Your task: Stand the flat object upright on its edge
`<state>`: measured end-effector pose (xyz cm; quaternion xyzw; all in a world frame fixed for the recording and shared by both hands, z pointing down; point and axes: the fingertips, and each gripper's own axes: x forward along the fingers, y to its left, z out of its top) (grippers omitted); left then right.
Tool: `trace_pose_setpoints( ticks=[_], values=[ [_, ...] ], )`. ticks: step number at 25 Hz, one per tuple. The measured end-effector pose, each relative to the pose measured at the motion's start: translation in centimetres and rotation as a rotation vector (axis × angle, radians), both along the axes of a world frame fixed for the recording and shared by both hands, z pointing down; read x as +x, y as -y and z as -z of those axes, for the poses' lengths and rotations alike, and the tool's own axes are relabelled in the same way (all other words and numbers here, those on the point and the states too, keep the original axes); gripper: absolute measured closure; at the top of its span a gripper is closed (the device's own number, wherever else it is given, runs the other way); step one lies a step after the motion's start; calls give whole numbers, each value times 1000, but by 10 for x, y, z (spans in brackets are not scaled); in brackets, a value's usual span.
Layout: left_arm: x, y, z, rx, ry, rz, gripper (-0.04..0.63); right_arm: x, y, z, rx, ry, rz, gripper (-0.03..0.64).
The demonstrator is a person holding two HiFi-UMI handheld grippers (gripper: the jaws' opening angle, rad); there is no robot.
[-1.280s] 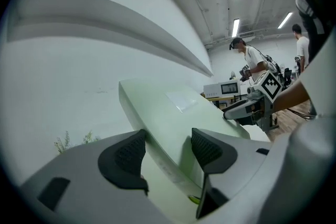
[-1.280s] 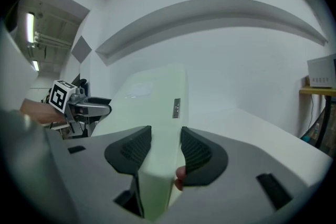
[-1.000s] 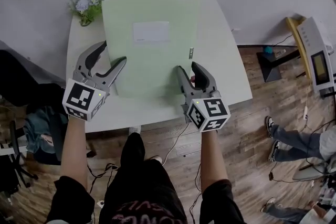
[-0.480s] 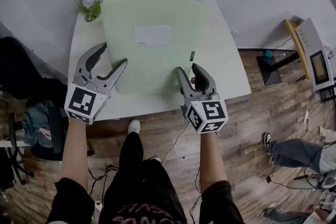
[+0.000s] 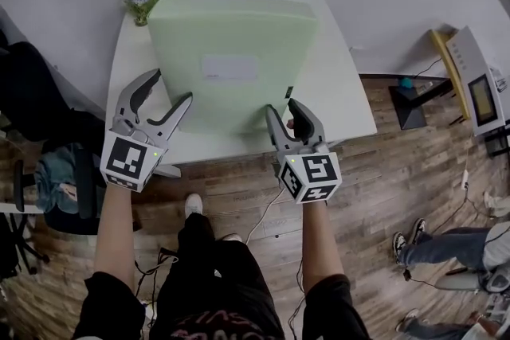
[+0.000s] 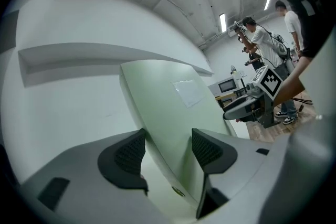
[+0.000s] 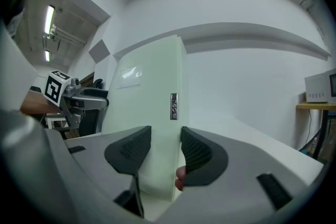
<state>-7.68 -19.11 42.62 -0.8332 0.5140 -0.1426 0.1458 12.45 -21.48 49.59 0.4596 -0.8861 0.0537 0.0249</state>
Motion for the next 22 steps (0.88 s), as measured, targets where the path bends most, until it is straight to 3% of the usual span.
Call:
trace_pose_setpoints(
  ticks=[10,14,22],
  values=[
    [2,-21,-2,-22,19,2,304,4,-20,-5,-22,-17,7,434],
    [3,-28,-7,-62,-13,7,304,6,-23,-6,-21,-21,1,434],
    [0,-31,-4,-24,-16,-11,304,4,-27,-7,-34,-30,1,434]
  ],
)
